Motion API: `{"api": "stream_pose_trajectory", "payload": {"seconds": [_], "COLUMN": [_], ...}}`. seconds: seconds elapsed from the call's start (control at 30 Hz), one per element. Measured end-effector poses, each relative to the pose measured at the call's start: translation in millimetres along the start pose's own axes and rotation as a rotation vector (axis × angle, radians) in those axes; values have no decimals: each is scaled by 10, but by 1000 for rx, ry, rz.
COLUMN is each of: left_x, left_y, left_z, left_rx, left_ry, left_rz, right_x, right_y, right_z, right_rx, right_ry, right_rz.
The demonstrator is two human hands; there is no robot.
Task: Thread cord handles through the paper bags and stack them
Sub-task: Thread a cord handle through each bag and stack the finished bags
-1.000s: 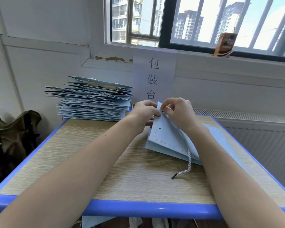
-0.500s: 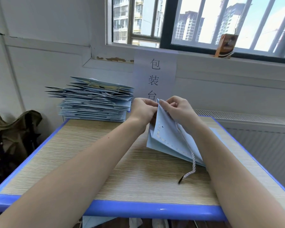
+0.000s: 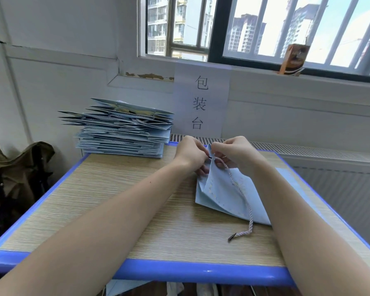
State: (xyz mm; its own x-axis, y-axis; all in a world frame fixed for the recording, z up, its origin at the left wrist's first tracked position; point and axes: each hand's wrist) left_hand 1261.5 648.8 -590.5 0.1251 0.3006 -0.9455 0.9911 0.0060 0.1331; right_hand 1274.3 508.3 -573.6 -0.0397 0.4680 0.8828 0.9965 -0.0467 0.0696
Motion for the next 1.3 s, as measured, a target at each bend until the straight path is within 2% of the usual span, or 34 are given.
{"api": "stream_pose_trajectory", "payload": {"seconds": [0.13,0.23,0.4,0.5,0.57,0.73,0.8,0.9,0.97,1.03,1.17,1.2,1.23,1.3], "left_x": [-16,-27,-51,-40,-35,-45,-39,-35,-37,-51,-70,-70,-69,-57], "left_y": [72,103,142,166,173,126,118,116,118,99,56,53,54,57], "left_z": [-104,-156,-250,-248,-230,-232,-243,-270,-289,-308,-337,-333,-322,-276], "left_rx": [-74,-32,-193,-220,-179,119,176,217,246,305,418,425,426,410], "left_ry": [160,175,131,131,115,190,246,292,320,341,454,474,489,503], "left_rz": [98,113,102,98,85,38,15,-19,-36,-63,-99,-94,-80,-27], "right_x": [-30,-42,-39,-57,-49,40,81,113,105,71,-26,-37,-36,-12], "right_y": [11,18,37,64,68,-56,-134,-217,-208,-155,-17,-9,-25,-91], "right_z": [-117,-169,-136,-90,-69,-279,-432,-503,-457,-389,-323,-349,-394,-507], "right_rx": [-10,-4,7,45,56,162,252,478,525,441,57,7,5,141], "right_ry": [93,110,66,-3,-63,-102,-312,-679,-672,-577,-483,-495,-508,-539], "right_rz": [3,-12,-37,-50,-63,-6,72,167,145,83,-71,-74,-45,94]}}
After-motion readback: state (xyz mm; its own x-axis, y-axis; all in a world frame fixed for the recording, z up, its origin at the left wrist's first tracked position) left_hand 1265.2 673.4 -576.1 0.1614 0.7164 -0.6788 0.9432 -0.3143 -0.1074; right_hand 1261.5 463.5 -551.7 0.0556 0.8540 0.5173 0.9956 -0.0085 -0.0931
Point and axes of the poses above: each hand's wrist, its own y-axis towards the middle knuckle, its own z-axis out of the palm, x = y × z, and after that the axes turned 2 degrees about -y, right-handed
